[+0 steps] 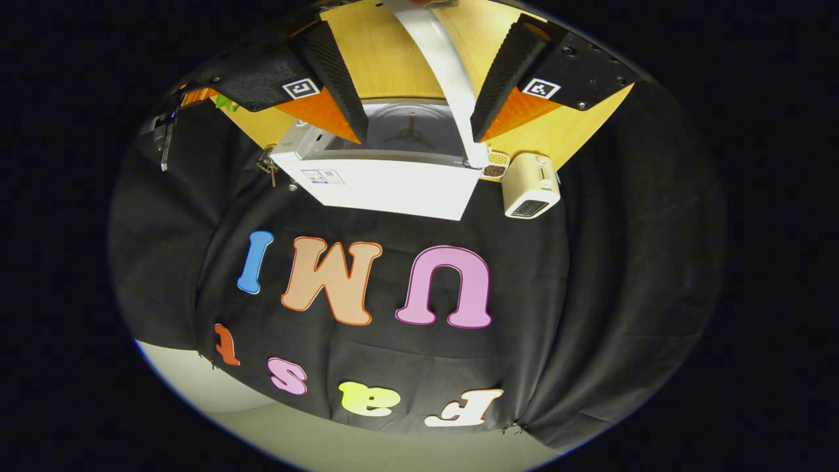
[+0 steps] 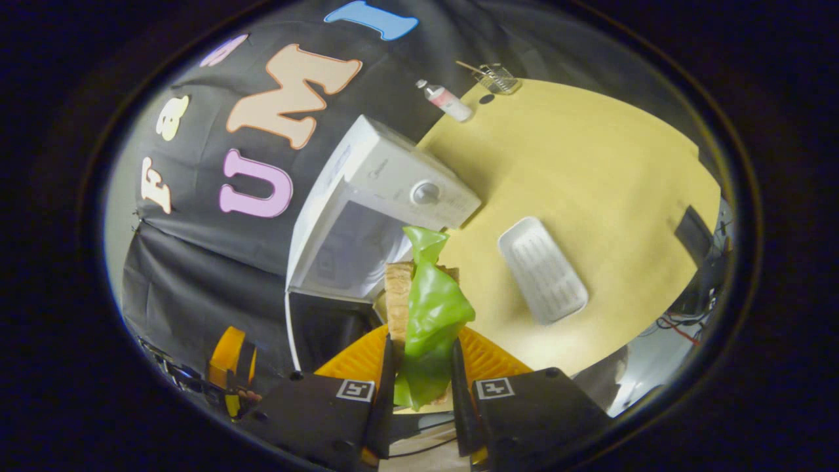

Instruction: Open the microwave oven with the left hand, put the food in, and close the microwave oven.

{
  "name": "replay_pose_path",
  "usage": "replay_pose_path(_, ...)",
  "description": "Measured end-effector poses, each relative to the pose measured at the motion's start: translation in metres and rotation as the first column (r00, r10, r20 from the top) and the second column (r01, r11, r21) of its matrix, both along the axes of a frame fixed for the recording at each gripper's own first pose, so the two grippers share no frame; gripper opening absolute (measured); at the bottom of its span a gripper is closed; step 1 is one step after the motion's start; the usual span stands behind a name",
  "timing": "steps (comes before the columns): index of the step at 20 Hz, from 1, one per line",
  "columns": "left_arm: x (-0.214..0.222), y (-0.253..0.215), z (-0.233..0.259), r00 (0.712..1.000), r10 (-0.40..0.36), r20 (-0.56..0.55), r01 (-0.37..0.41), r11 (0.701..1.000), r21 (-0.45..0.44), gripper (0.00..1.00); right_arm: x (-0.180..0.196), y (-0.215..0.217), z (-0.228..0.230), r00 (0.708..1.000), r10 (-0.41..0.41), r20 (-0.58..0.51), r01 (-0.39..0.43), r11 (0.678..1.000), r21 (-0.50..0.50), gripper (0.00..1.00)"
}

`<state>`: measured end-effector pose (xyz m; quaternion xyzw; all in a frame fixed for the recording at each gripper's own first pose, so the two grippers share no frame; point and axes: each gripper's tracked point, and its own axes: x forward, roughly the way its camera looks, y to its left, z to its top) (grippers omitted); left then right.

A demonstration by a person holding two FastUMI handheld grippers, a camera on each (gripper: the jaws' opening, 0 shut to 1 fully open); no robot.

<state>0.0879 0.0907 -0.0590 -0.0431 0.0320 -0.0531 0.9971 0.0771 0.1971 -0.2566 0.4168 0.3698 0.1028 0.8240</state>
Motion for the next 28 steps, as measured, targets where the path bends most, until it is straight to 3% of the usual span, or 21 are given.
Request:
replay_pose_path(8, -0.015, 0.032, -0.004, 0.999, 0.043, 0.030, -0.043, 0.999, -0.002, 0.96, 0.002, 0.093, 0.010, 0.994, 0.075, 0.084, -0.083, 0.991, 0.100, 0.41)
replay_pose_path(12, -0.031, 0.052, -0.008, 0.994, 0.100, 0.034, -0.100, 0.995, 0.006, 0.96, 0.030, 0.127, 0.012, 0.987, 0.087, 0.137, -0.108, 0.982, 0.153, 0.41)
replay_pose_path(22, -0.069, 0.095, -0.045, 0.969, 0.239, -0.058, -0.242, 0.970, -0.037, 0.96, 0.133, 0.171, -0.014, 0.980, -0.003, 0.197, -0.025, 0.990, 0.141, 0.41)
replay_pose_path(28, -0.078, 0.127, -0.071, 0.938, 0.324, -0.125, -0.332, 0.941, -0.057, 0.96, 0.194, 0.187, -0.018, 0.955, -0.074, 0.286, 0.053, 0.995, 0.079, 0.41)
